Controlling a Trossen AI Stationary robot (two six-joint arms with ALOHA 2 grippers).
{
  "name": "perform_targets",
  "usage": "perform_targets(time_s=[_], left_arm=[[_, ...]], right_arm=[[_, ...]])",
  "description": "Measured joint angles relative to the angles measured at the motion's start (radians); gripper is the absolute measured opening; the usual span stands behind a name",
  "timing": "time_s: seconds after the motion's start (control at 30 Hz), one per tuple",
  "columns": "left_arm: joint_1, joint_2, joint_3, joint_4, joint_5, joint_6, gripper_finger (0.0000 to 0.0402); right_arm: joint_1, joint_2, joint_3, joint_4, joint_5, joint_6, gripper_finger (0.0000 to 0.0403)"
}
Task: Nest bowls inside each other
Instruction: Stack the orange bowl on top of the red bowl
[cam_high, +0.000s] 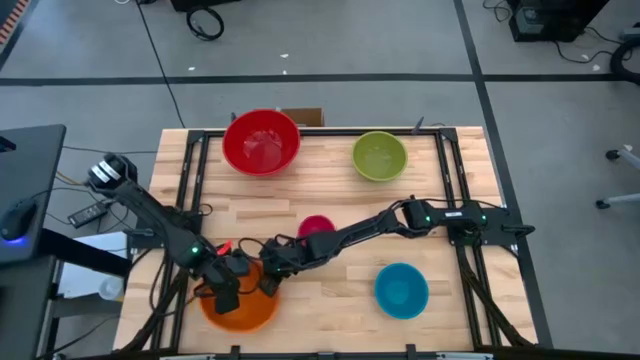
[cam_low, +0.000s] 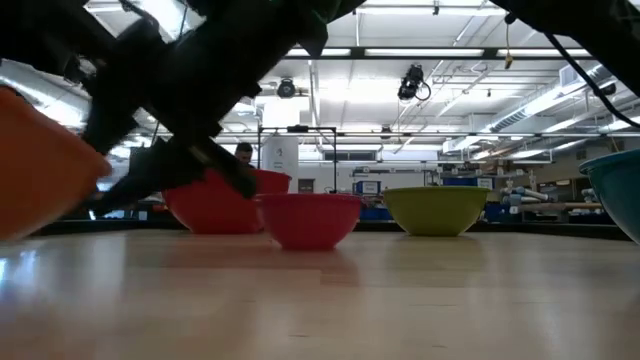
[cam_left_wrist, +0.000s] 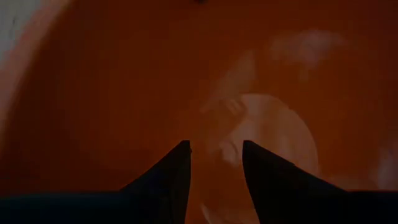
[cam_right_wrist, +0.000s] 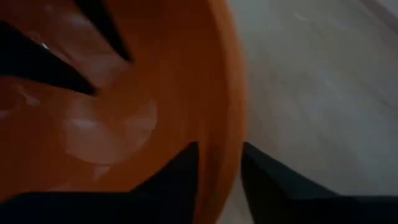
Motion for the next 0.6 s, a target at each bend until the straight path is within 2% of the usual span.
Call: perform_targets(time_s=[0.13, 0.27, 0.37, 0.5, 0.6], left_arm=[[0.011, -0.058, 0.003, 0.036, -0.002, -0.039, 0.0146], [0.032, -0.146, 0.013, 0.009, -0.044, -0.078, 0.0146], [0.046, -0.211, 0.086, -0.026, -0.127, -0.074, 0.0145], [0.05, -0.272, 0.211, -0.162, -0.31, -0.003, 0.0142], [0.05, -0.307, 0.304, -0.274, -0.465, -0.009, 0.0142]], right_arm=[[-0.006, -0.004, 0.004, 0.021, -0.027, -0.004, 0.0024], [-0.004, -0.016, 0.006, 0.001, -0.048, -0.029, 0.003], [0.005, -0.043, 0.017, -0.037, -0.048, -0.078, 0.0025], [-0.013, -0.131, 0.021, -0.082, 0.025, -0.173, 0.0021], [-0.053, -0.206, 0.024, -0.146, 0.059, -0.24, 0.0021]])
